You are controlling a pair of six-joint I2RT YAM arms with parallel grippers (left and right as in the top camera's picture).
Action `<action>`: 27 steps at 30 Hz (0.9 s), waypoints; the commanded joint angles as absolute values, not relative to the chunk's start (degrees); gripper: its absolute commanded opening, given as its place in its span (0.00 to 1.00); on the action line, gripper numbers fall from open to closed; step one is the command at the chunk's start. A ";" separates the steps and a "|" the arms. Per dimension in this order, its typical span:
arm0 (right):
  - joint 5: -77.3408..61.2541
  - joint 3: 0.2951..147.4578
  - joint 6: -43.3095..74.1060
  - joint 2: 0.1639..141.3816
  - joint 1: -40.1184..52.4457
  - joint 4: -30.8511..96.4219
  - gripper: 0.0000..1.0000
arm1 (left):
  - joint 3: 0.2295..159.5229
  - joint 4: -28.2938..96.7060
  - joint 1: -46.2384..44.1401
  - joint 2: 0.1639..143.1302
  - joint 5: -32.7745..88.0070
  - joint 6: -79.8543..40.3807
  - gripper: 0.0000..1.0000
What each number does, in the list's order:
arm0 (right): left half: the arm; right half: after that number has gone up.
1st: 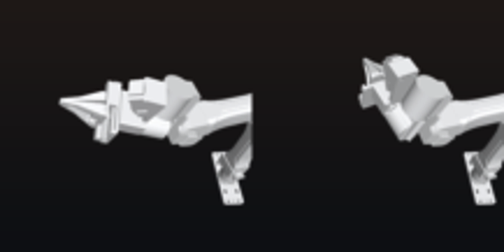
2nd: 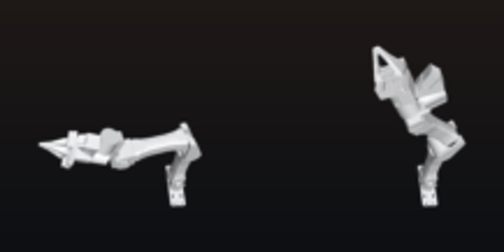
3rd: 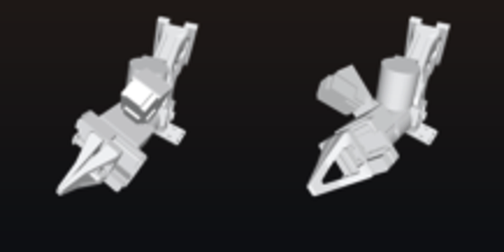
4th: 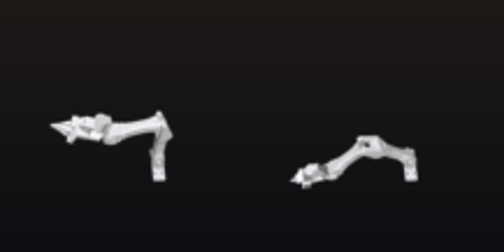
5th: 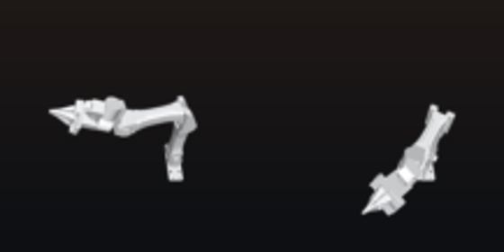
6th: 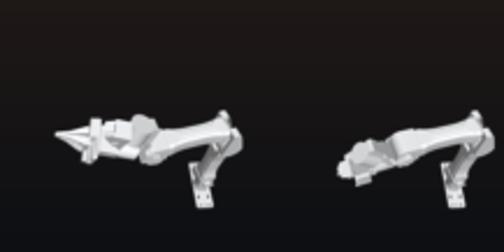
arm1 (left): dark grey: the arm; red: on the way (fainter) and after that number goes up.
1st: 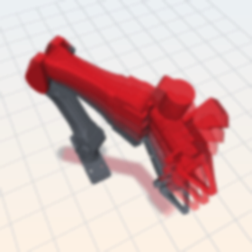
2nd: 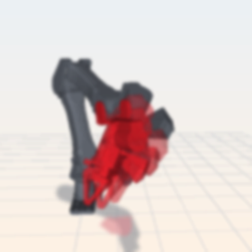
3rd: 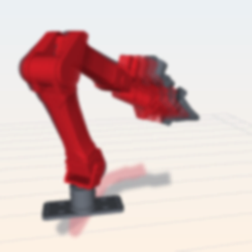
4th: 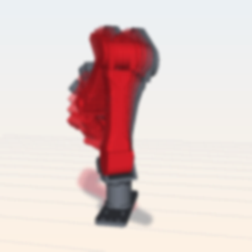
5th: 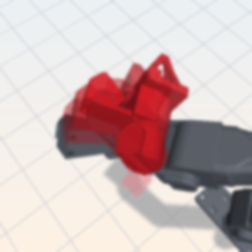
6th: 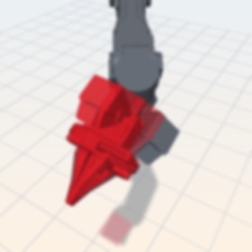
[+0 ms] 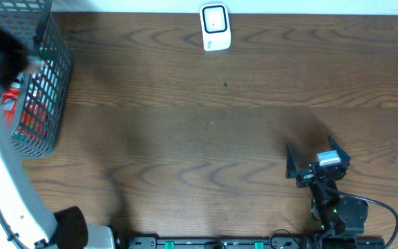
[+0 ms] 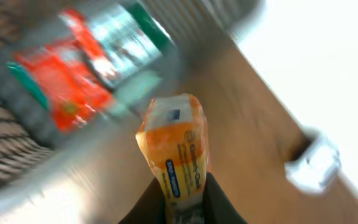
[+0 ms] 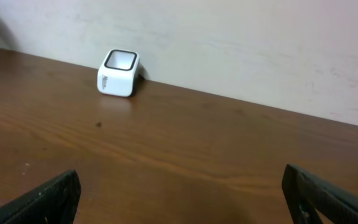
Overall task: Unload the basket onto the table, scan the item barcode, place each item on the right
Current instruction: 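Lift the tissue pack and carry it toward the white scanner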
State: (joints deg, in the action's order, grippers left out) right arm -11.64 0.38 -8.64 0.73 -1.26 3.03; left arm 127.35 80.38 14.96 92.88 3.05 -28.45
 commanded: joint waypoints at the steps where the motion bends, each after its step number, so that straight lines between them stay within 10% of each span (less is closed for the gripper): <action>1: -11.90 0.30 -9.28 0.49 -1.45 3.25 0.99 | 126.34 82.26 5.17 94.67 6.22 -25.06 0.10; 15: -11.90 0.30 -9.28 0.64 -1.06 3.25 0.99 | 112.31 73.34 -27.86 104.79 6.22 -25.56 0.14; 27: -11.90 0.30 -9.28 0.64 -1.08 3.25 0.99 | 111.96 68.47 -32.73 115.00 5.93 -25.52 0.15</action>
